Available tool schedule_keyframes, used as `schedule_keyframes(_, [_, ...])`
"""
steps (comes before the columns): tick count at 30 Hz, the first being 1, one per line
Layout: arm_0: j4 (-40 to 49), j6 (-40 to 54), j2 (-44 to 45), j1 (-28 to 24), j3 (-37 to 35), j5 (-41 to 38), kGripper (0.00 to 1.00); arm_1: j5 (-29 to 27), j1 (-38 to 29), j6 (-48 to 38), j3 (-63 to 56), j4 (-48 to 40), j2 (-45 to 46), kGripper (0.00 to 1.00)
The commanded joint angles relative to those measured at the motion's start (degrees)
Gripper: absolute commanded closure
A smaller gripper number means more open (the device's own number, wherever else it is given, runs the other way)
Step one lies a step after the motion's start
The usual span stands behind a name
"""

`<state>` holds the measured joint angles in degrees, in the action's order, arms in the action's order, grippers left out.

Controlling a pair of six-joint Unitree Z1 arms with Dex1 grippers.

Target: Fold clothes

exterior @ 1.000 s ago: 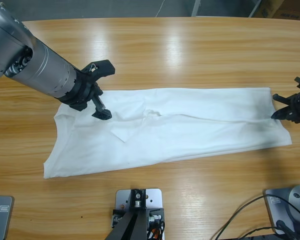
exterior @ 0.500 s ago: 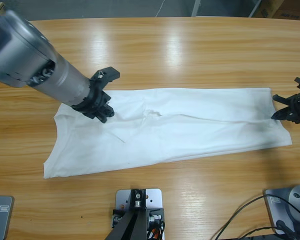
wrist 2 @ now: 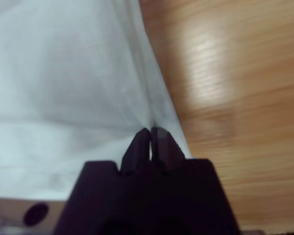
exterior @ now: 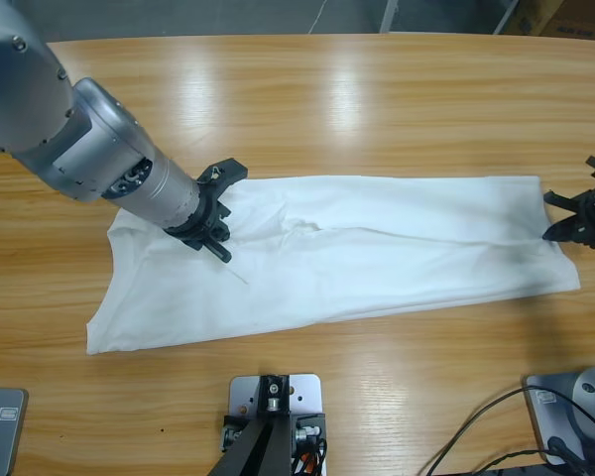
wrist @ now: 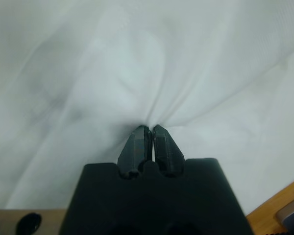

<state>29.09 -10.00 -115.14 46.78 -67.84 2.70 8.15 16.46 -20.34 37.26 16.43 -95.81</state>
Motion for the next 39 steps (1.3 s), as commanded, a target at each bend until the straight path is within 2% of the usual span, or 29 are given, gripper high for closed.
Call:
schedule_keyframes(1, [-1.94, -0.81, -3.64, 0.95, 5.27, -0.24, 1.000, -4.18, 0.59, 4.29, 3.84, 5.34, 1.42, 1.000])
schedule_keyframes(7, [-2.37, -0.55, -3.28, 1.04, 5.25, -1.26, 1.000, -2.67, 0.50, 6.59, 4.14, 1.34, -0.02, 1.000])
schedule_keyframes(11, [-2.50, -0.55, -3.09, 1.21, 5.53, -1.29, 1.000, 2.80, 0.50, 4.13, 3.91, 2.00, 3.72, 1.000])
schedule_keyframes(12, [-2.57, -0.55, -3.16, 1.21, 5.53, -1.29, 1.000, 3.41, 0.50, 3.91, 4.02, 1.83, 3.91, 0.960])
schedule_keyframes(13, [-2.64, -0.55, -3.16, 1.21, 5.49, -1.29, 1.000, 3.64, 0.50, 3.71, 4.05, 1.14, 3.37, 0.736])
schedule_keyframes(14, [-2.64, -0.55, -3.11, 1.21, 5.44, -1.29, 1.000, 3.90, 0.50, 3.64, 4.05, 0.28, 2.65, 0.661])
schedule_keyframes(17, [-2.55, -0.55, -2.90, 1.30, 5.51, -1.29, 1.000, 4.24, 0.50, 3.41, 4.14, -1.56, 0.87, 0.588])
schedule_keyframes(26, [-2.46, -0.48, -2.46, 1.30, 5.86, -1.29, 1.000, 5.89, 0.50, 3.03, 5.97, -4.15, -4.68, 0.607])
schedule_keyframes(27, [-2.46, -0.46, -2.46, 1.30, 5.95, -1.29, 1.000, 6.42, 0.50, 3.03, 6.13, -4.34, -5.09, 0.641])
schedule_keyframes(29, [-2.46, -0.48, -2.46, 1.30, 6.06, -1.29, 1.000, 6.77, 0.50, 3.03, 6.39, -4.67, -5.65, 0.810])
schedule_keyframes(30, [-2.46, -0.46, -2.49, 1.30, 6.04, -1.29, 1.000, 6.70, 0.50, 3.04, 6.42, -4.87, -5.88, 0.857])
schedule_keyframes(37, [-2.55, -0.46, -2.48, 1.30, 6.13, -1.29, 1.000, 6.15, 0.50, 3.11, 6.78, -5.80, -6.79, 0.856])
schedule_keyframes(38, [-2.55, -0.46, -2.49, 1.30, 6.14, -1.29, 1.000, 5.77, 0.50, 3.11, 6.78, -5.80, -6.54, 0.828])
schedule_keyframes(39, [-2.55, -0.46, -2.51, 1.30, 6.14, -1.29, 1.000, 5.66, 0.50, 3.11, 6.79, -5.80, -6.21, 0.743])
